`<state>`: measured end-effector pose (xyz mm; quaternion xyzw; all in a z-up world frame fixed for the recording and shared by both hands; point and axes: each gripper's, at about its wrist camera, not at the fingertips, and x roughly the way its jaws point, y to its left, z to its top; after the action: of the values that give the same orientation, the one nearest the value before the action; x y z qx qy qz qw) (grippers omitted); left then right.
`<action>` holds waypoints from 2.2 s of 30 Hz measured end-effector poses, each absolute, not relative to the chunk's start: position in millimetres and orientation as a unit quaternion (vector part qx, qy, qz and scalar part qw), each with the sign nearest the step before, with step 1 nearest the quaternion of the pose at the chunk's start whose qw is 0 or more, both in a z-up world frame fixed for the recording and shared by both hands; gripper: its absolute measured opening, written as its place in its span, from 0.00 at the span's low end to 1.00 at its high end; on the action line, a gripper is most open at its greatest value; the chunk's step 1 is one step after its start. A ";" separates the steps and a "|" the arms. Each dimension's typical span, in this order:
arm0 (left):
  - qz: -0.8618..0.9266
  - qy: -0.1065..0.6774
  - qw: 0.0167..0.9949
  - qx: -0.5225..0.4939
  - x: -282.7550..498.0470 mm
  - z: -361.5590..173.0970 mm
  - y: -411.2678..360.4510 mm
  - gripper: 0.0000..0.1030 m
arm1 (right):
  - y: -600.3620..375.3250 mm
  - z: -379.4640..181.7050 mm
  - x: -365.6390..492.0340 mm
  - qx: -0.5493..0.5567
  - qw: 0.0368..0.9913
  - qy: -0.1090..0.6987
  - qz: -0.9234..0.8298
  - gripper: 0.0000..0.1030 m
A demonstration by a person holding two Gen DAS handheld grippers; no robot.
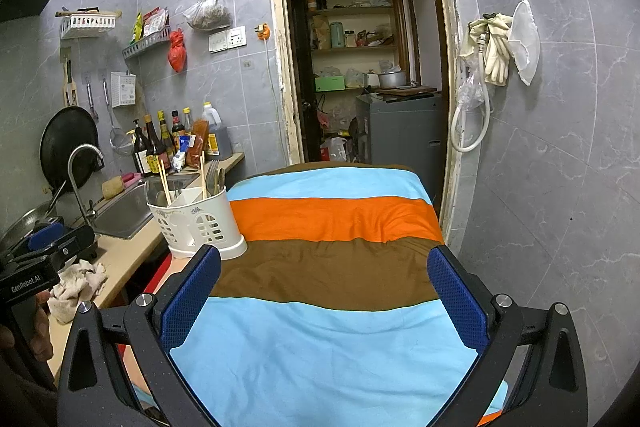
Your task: Organize utensils
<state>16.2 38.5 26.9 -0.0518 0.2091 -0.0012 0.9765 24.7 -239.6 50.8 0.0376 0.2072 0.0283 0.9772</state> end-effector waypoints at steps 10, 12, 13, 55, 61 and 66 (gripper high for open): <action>-0.001 0.209 0.977 -0.051 16.3 27.1 38.9 0.99 | -239.9 50.2 25.3 0.036 0.977 0.207 0.030 0.98; -0.002 0.209 0.977 -0.051 16.2 26.8 39.2 0.99 | -238.8 50.3 25.2 0.037 0.977 0.207 0.029 0.98; -0.002 0.209 0.977 -0.051 16.4 26.9 38.9 0.99 | -239.4 50.5 25.1 0.037 0.977 0.207 0.029 0.98; -0.005 0.208 0.977 -0.043 16.1 28.3 46.0 0.99 | -233.0 51.4 27.4 0.034 0.977 0.207 0.032 0.98; -0.005 0.209 0.977 -0.043 16.3 27.9 46.3 0.99 | -232.4 51.2 27.3 0.034 0.977 0.207 0.032 0.98; -0.004 0.210 0.977 -0.043 16.5 27.9 47.1 0.99 | -230.3 51.2 27.2 0.034 0.977 0.209 0.033 0.98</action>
<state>16.5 47.1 27.9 -0.0432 0.2102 -0.0038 0.9767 27.2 -230.3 51.2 0.0338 0.2087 0.0328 0.9769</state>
